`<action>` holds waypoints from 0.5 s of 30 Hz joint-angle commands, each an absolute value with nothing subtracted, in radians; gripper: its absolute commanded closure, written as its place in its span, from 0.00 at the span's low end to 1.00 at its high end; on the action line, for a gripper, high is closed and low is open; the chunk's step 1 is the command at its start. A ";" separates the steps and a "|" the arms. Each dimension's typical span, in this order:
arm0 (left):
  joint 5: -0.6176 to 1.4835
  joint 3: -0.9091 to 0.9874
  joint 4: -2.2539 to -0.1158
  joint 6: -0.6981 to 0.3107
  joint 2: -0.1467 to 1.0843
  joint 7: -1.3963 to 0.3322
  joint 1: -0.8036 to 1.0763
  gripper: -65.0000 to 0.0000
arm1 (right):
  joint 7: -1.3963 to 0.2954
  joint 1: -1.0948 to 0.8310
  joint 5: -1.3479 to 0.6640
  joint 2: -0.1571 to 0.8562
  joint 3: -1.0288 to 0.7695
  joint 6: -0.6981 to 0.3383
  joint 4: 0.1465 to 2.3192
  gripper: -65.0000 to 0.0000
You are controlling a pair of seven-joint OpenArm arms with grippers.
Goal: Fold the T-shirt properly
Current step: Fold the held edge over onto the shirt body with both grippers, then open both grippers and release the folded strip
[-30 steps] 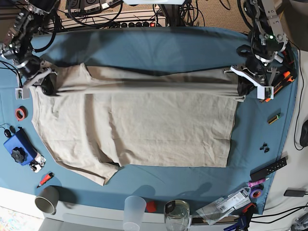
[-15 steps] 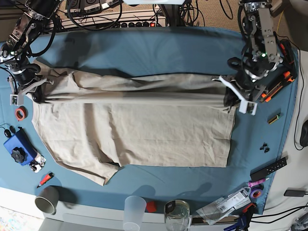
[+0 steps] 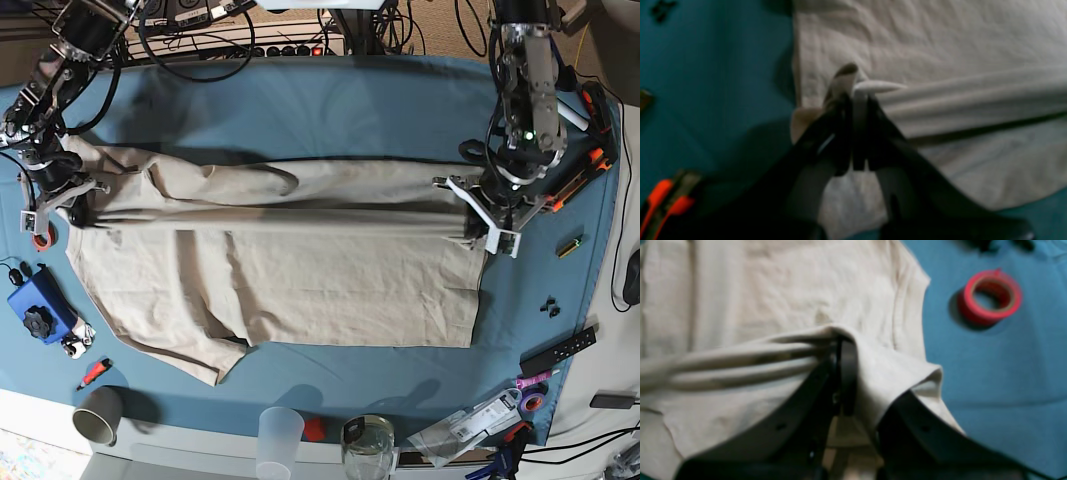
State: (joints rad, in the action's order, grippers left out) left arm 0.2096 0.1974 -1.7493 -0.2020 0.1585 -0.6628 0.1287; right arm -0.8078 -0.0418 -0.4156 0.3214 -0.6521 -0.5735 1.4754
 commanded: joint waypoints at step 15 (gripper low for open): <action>0.194 0.205 -1.602 -0.184 0.170 -0.644 -0.030 1.00 | -0.748 0.110 -0.392 0.349 -0.662 -0.561 1.304 1.00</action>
State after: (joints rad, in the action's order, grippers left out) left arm 0.2104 0.1974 -1.5875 -0.2028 0.1581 -0.6640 -0.0128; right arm -0.7845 0.0921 -0.3927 0.3202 -0.6521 -0.5762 1.2858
